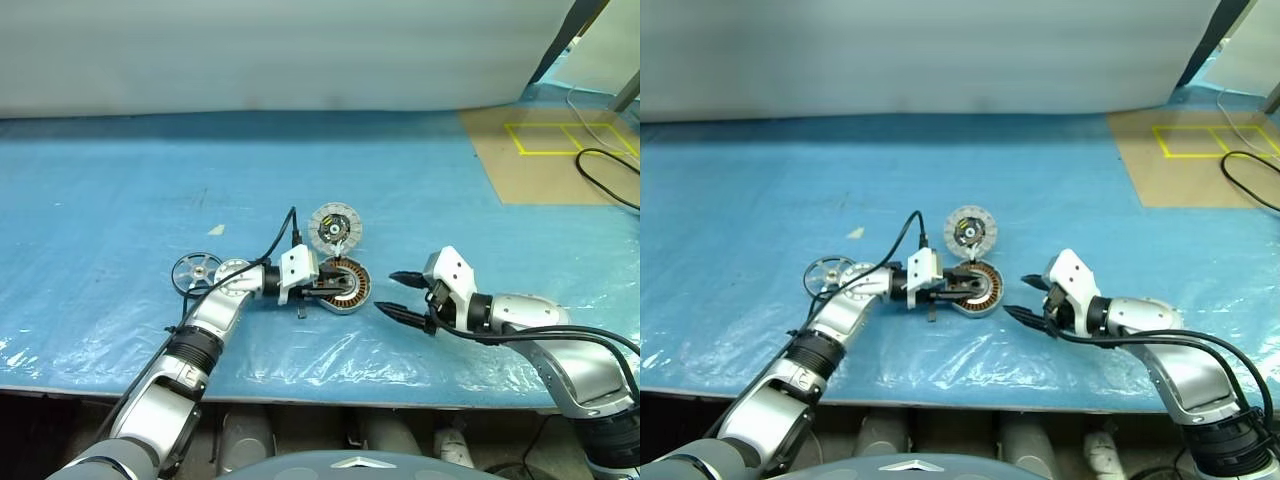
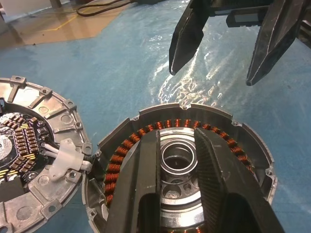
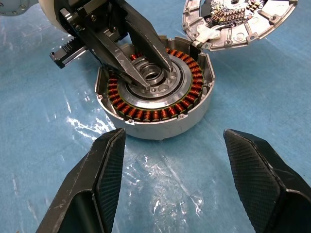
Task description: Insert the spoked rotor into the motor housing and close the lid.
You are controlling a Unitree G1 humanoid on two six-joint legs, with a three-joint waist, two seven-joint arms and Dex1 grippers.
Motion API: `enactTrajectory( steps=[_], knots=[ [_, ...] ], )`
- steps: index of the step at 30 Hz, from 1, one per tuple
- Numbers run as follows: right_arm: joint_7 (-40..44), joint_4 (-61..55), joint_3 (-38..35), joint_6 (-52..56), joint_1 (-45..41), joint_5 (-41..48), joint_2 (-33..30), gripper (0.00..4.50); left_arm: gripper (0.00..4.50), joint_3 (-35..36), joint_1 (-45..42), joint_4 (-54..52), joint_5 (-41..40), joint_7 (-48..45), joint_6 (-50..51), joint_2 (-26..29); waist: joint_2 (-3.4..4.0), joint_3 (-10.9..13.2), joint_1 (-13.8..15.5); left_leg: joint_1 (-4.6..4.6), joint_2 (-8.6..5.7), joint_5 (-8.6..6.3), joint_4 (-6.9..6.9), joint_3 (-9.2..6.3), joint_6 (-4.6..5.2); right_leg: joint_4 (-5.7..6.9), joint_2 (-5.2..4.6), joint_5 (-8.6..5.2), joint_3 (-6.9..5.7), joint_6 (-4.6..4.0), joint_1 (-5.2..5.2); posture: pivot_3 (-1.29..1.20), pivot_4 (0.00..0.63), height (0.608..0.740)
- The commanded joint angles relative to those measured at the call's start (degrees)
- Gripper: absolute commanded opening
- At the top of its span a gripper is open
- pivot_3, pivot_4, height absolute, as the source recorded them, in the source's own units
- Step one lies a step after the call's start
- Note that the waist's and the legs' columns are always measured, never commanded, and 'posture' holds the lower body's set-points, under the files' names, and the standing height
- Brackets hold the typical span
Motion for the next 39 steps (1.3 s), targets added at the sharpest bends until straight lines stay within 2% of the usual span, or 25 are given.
enactTrajectory(
  steps=[1, 16, 27, 39],
  knots=[
    [0.2, -2.3, -2.0, 0.1, 0.1, 0.9, -0.7, 3.38, 0.66, -0.6, -0.3, 0.5, 0.9, 0.5, -1.1, -0.2, 0.00, 0.0, 0.1, 0.00, 0.00, 0.00, 0.00, 0.00, 0.00, 0.00, -0.01, 0.00, 0.00, 0.00, 0.00, 0.00, 0.150, 0.740],
    [0.0, -1.9, -0.9, 0.4, -0.6, 0.3, -0.4, 3.38, 0.66, -0.9, 1.8, -5.0, -1.9, -3.0, 4.5, 0.2, -0.01, 0.0, 0.0, -0.01, -0.24, 0.00, -0.09, 0.00, 0.01, -0.02, -0.24, -0.03, -0.01, 0.06, -0.01, 0.00, 0.150, 0.740],
    [-0.1, -1.8, -0.5, 0.4, -0.3, 0.2, -0.4, 3.38, 0.66, -0.7, 0.6, -2.8, 0.2, -0.5, 1.8, -0.3, -0.03, 0.0, 0.1, 0.00, -0.51, 0.01, -0.19, 0.00, 0.03, -0.03, -0.54, -0.09, -0.05, 0.14, -0.01, 0.00, 0.150, 0.740],
    [-1.0, -2.8, -0.4, 2.5, -0.9, 1.1, 1.2, 3.38, 0.66, 0.7, -0.2, -4.3, -3.2, -1.7, 3.9, -0.6, -0.11, 0.1, 0.0, -0.02, -0.73, 0.09, -0.33, -0.01, 0.17, -0.04, -0.75, -0.11, -0.06, 0.26, -0.03, 0.00, 0.150, 0.740]
  ],
)
